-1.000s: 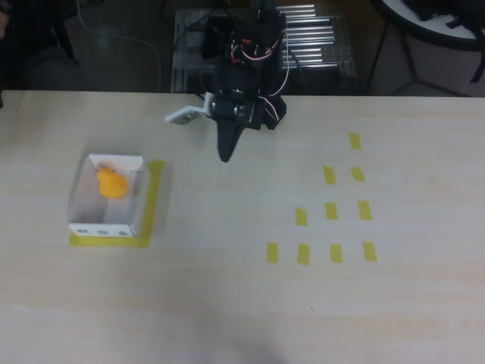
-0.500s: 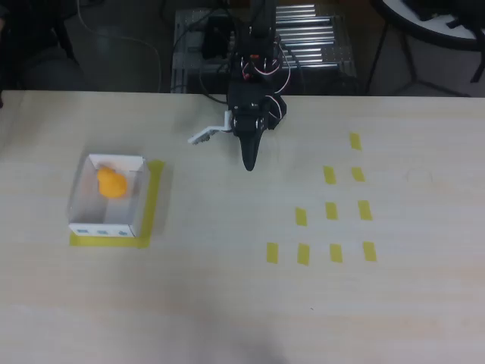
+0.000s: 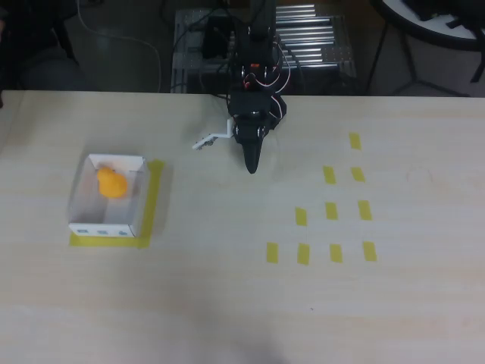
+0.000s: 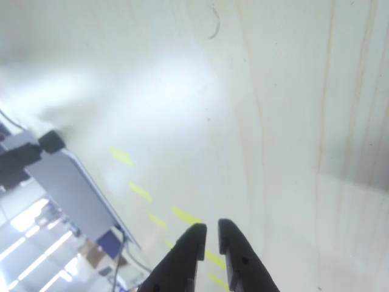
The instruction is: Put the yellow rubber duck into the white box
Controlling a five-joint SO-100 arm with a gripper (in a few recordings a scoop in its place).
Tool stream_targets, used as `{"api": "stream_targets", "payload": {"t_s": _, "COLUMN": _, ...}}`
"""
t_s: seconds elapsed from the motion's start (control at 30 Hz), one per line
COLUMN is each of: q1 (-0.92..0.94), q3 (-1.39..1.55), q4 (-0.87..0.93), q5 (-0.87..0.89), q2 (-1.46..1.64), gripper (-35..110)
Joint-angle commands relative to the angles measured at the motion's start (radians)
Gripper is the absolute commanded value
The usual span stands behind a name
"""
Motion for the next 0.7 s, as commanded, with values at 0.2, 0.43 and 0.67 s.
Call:
{"api": "stream_targets", "payload": {"t_s": 0.2, "q1": -0.028, "q3": 0.014, "q4": 0.011, "q5": 0.012, "q2": 0.054, "gripper": 6}}
{"api": "stream_targets", "payload": {"t_s": 0.43, "q1": -0.028, "q3": 0.014, "q4": 0.011, "q5": 0.011, "q2": 0.054, "gripper": 5}}
{"api": "stream_targets", "payload": {"t_s": 0.67, "q1": -0.028, "q3": 0.014, "q4": 0.011, "q5": 0.011, "q2": 0.054, "gripper": 4}}
